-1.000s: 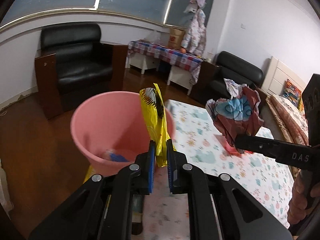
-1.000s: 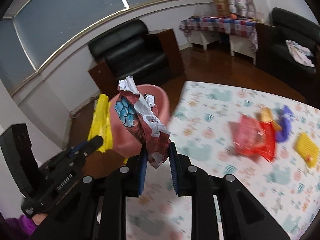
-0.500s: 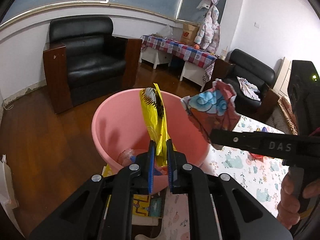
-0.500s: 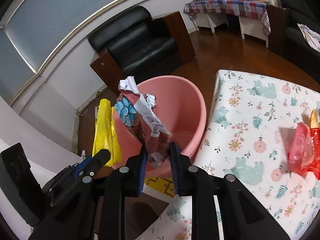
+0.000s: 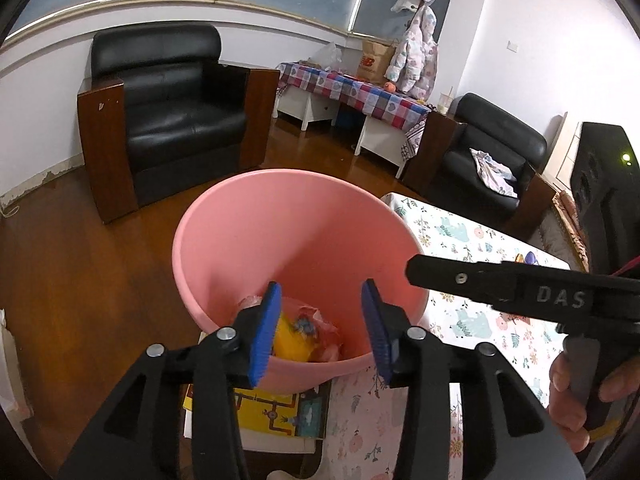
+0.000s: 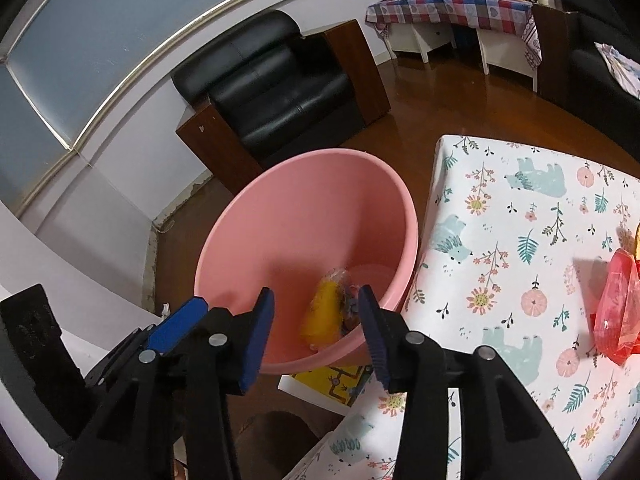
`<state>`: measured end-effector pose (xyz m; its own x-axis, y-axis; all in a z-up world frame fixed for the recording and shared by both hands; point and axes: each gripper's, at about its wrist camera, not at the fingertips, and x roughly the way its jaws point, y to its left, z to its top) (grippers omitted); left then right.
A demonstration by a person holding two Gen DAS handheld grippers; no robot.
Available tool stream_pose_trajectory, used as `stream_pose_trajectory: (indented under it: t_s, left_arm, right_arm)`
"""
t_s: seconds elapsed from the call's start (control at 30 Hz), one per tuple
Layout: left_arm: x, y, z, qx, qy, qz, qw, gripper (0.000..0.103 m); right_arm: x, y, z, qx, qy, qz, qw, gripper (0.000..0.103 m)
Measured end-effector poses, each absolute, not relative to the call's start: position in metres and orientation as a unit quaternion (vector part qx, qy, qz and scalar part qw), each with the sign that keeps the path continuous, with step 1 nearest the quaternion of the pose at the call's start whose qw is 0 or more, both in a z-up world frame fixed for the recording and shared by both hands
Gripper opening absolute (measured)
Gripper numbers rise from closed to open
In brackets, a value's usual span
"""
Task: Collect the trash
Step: 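Carry both held items over the pink bin and open both tools, then move both tools back from the bin to the table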
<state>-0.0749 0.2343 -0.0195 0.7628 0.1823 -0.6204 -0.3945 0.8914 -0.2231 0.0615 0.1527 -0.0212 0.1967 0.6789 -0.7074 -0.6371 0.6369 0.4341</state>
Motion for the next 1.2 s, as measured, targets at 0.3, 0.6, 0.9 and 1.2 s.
stream_pose_trajectory:
  t_s: [0.3, 0.6, 0.9, 1.2]
  left_arm:
    - [-0.077, 0.231, -0.018, -0.166, 0.308, 0.156, 0.924, 0.043]
    - [-0.078, 0.203, -0.008, -0.161, 0.3, 0.139, 0.93, 0.043]
    - [-0.072, 0.16, 0.002, -0.145, 0.294, 0.098, 0.94, 0.043]
    - [-0.056, 0.118, -0.003, -0.14, 0.308, 0.063, 0.939, 0.043]
  right_arm:
    - [0.056, 0.137, -0.017, 0.017, 0.454, 0.426, 0.783, 0.047]
    - [0.041, 0.104, -0.017, 0.019, 0.438, 0.425, 0.792, 0.047]
    - [0.029, 0.056, -0.023, 0.014, 0.426, 0.399, 0.812, 0.047]
    - [0.024, -0.016, -0.031, 0.021, 0.413, 0.348, 0.842, 0.047]
